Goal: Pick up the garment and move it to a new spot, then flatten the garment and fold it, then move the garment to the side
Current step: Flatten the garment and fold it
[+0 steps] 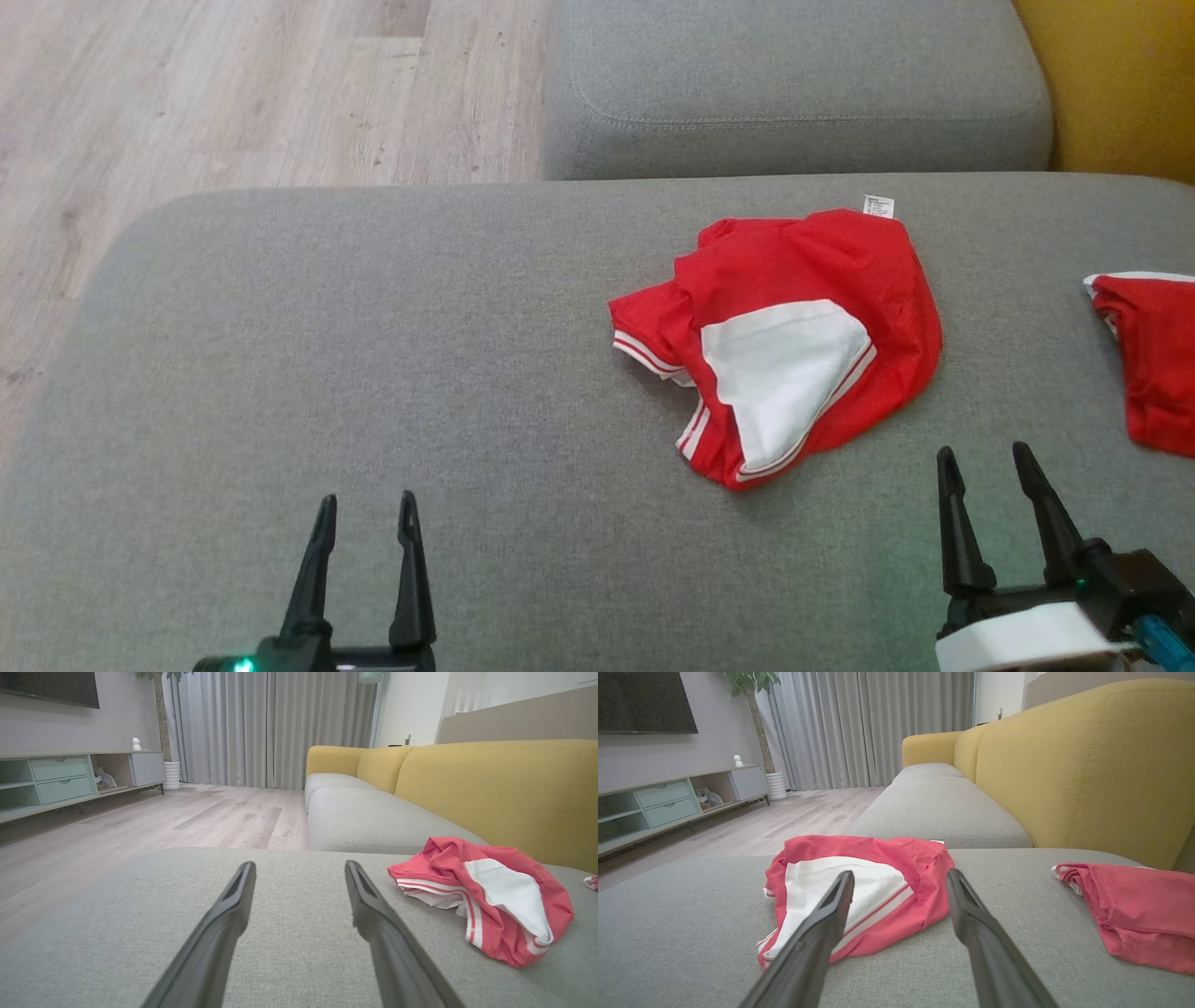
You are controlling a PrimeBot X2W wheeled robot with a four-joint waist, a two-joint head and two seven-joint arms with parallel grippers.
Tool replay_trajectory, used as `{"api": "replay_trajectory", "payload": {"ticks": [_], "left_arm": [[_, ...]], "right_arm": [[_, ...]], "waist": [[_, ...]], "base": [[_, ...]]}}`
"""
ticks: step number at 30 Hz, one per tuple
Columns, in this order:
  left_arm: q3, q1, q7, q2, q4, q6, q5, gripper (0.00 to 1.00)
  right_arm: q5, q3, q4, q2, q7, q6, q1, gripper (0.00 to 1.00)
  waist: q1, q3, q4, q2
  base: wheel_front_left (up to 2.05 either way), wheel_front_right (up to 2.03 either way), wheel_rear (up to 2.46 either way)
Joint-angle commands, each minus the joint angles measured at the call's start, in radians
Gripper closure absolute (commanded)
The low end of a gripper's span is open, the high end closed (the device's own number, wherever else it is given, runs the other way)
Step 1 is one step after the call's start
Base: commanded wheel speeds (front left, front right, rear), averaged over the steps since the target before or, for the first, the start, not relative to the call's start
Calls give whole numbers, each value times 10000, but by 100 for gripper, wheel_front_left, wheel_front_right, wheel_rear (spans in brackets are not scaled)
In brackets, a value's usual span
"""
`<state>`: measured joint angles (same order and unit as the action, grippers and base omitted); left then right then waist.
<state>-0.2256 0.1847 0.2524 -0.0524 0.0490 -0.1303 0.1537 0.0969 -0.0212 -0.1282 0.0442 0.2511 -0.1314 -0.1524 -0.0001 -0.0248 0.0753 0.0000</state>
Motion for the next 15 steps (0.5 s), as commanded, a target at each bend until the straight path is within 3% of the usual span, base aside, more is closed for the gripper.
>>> {"api": "replay_trajectory", "payload": {"ticks": [1, 15], "left_arm": [[280, -410, 93, 22, -344, 63, -125, 0], [172, -294, 93, 22, -437, 50, -312, 0]], "right_arm": [[25, 201, 390, 61, 107, 7, 319, 0], [11, 465, 349, 61, 107, 7, 226, 0]], "waist": [[1, 13, 11, 0], [1, -92, -49, 0]], "base": [[0, 0, 0], [0, 0, 0]]}}
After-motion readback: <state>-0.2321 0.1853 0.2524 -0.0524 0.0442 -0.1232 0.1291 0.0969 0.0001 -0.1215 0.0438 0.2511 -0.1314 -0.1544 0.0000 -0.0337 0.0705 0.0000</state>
